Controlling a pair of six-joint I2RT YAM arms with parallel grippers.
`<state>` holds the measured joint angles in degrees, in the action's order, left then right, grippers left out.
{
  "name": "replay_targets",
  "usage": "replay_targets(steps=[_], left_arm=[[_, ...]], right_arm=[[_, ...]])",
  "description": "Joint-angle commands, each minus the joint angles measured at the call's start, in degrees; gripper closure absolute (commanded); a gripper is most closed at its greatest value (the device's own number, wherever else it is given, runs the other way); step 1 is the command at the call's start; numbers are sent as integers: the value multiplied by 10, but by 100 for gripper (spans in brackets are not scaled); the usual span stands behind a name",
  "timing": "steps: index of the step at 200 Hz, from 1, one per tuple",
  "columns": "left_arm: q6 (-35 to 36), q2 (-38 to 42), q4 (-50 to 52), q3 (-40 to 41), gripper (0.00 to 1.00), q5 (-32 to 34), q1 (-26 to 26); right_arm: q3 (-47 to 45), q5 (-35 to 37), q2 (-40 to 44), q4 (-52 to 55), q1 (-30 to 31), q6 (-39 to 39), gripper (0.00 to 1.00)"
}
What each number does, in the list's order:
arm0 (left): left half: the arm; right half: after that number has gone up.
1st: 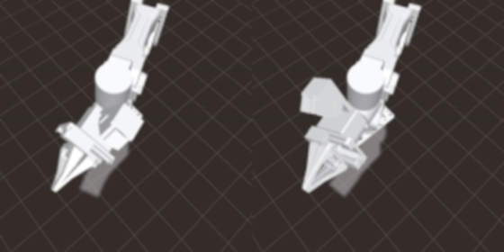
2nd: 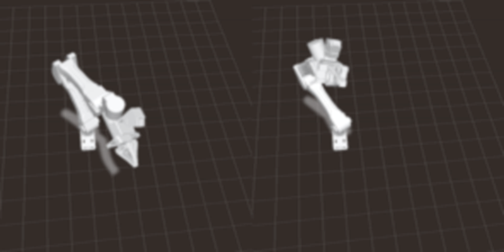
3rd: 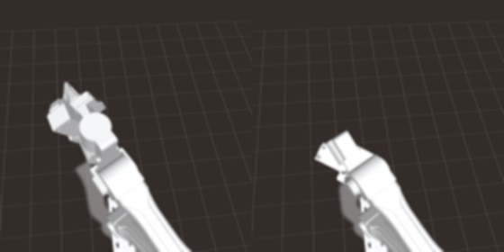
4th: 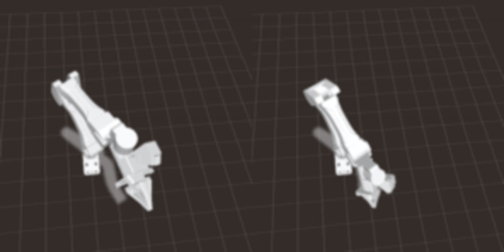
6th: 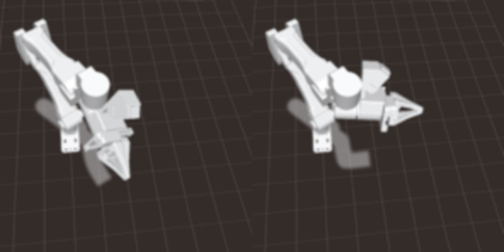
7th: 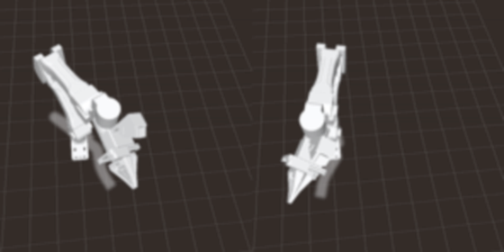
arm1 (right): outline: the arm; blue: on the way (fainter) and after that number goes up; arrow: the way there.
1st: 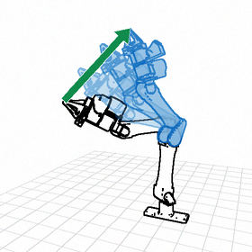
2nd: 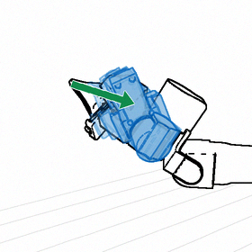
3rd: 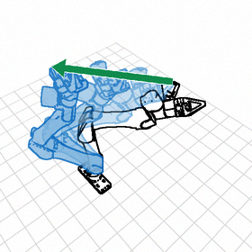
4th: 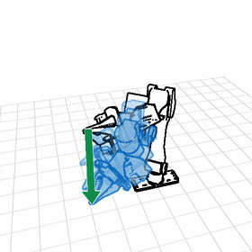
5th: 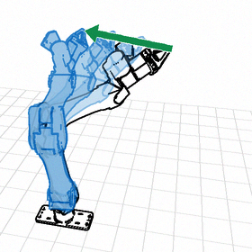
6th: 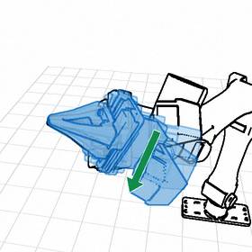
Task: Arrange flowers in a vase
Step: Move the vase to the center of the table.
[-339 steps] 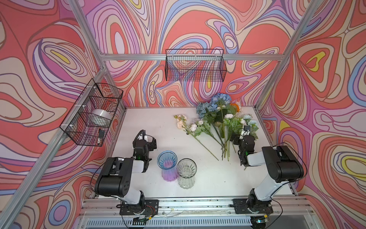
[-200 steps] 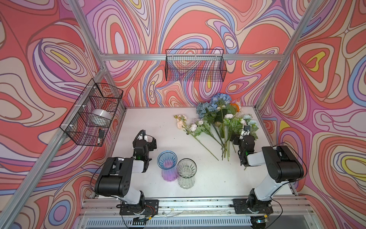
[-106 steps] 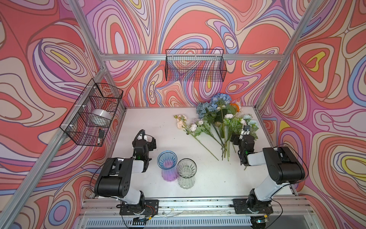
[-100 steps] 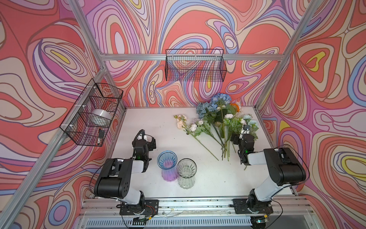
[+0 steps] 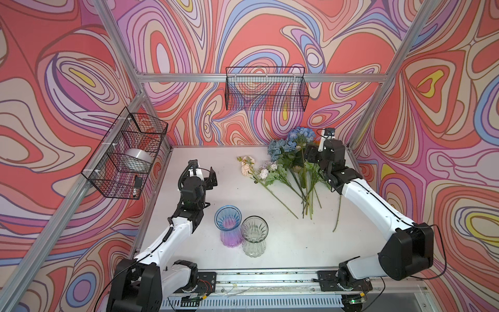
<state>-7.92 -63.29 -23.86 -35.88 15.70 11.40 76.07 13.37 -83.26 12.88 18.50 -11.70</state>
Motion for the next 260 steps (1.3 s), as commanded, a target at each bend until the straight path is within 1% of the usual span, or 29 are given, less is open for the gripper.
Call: replay_targets(steps=[1,15,33,48,58,77,103,126,157,172,200,229,260], left_arm=[[-84,13,93,-35,0,-39,3],[-111,11,109,-54,0,-71,5],[-152,4,111,-67,0,-111,7],[-168,-3,108,-74,0,-147,10],[-177,-7,108,-79,0,-158,13],[-183,-8,111,-85,0,-169,21],[-175,-3,111,-80,0,-159,29],[-167,0,121,-77,0,-145,30],[-166,3,121,-76,0,-135,30],[-166,4,115,-74,0,-136,30],[-168,3,113,-71,0,-135,30],[-168,4,119,-66,0,-132,31],[-167,9,119,-62,0,-124,31]], right_arm=[[81,-121,-32,234,41,-29,25],[136,-176,-53,303,73,-24,31],[188,-199,-71,377,127,-4,34],[231,-217,-91,438,167,6,36],[258,-226,-107,482,196,16,37],[300,-223,-137,565,251,39,38],[302,-244,-146,619,299,55,39],[288,-294,-131,634,317,62,39],[271,-319,-113,645,332,55,41],[251,-337,-107,631,336,49,43],[222,-346,-111,593,344,48,48],[208,-360,-122,552,347,48,57],[206,-353,-134,553,347,55,72]])
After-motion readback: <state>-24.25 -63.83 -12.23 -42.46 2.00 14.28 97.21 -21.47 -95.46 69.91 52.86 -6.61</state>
